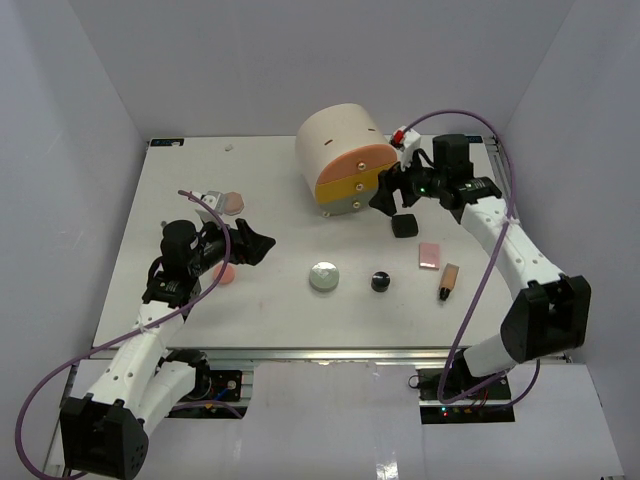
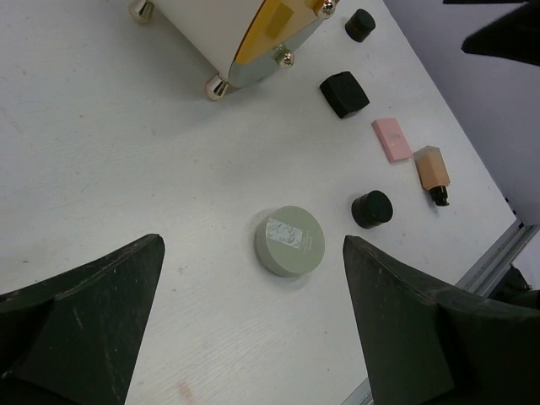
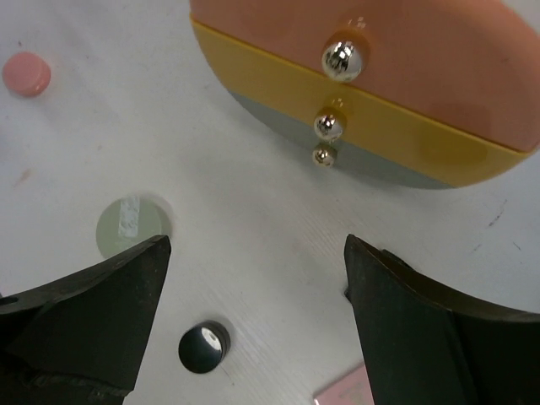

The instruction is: Organize the makeup

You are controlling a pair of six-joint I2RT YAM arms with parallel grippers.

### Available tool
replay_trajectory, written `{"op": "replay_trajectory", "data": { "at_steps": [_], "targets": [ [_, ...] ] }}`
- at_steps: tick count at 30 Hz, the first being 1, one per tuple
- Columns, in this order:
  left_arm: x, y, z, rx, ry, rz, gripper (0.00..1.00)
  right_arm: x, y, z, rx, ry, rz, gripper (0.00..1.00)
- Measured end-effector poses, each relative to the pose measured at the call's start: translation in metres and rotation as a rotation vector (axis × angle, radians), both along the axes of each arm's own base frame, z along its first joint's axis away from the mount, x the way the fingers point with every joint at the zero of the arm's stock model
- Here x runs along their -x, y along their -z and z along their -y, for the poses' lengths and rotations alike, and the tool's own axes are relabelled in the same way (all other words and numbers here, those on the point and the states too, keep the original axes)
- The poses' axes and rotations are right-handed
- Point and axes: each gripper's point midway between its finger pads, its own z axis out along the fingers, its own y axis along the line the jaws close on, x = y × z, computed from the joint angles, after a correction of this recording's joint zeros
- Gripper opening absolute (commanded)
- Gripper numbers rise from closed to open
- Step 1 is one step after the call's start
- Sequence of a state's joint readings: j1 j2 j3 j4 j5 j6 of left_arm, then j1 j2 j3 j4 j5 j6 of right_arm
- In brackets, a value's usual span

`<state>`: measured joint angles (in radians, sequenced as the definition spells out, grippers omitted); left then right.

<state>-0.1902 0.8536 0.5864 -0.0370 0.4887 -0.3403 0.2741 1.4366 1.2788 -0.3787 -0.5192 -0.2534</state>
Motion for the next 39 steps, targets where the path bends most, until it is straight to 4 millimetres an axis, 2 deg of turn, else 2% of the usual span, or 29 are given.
{"op": "replay_trajectory", "data": {
  "at_steps": [4,10,16,23,31,39],
  "targets": [
    [0.000,0.002,-0.001,-0.007,-0.007,-0.007,0.98,-0.033,0.002,-0.018,-0.050,0.108,-0.094,0.75],
    [-0.001,0.004,-0.002,-0.013,-0.008,-0.012,0.98,-0.059,-0.003,-0.027,-0.159,0.267,-0.231,0.63],
    [-0.001,0.005,-0.002,-0.015,-0.008,-0.012,0.98,-0.076,-0.008,-0.037,-0.228,0.313,-0.280,0.62],
    [-0.001,0.004,-0.002,-0.015,-0.008,-0.013,0.98,-0.078,0.003,-0.046,-0.261,0.333,-0.356,0.61],
    [-0.001,0.005,-0.002,-0.015,-0.008,-0.013,0.98,-0.082,0.000,-0.053,-0.301,0.374,-0.371,0.46],
    [-0.002,0.005,-0.002,-0.016,-0.011,-0.013,0.98,-0.091,0.006,-0.052,-0.318,0.433,-0.386,0.32]
  ]
}}
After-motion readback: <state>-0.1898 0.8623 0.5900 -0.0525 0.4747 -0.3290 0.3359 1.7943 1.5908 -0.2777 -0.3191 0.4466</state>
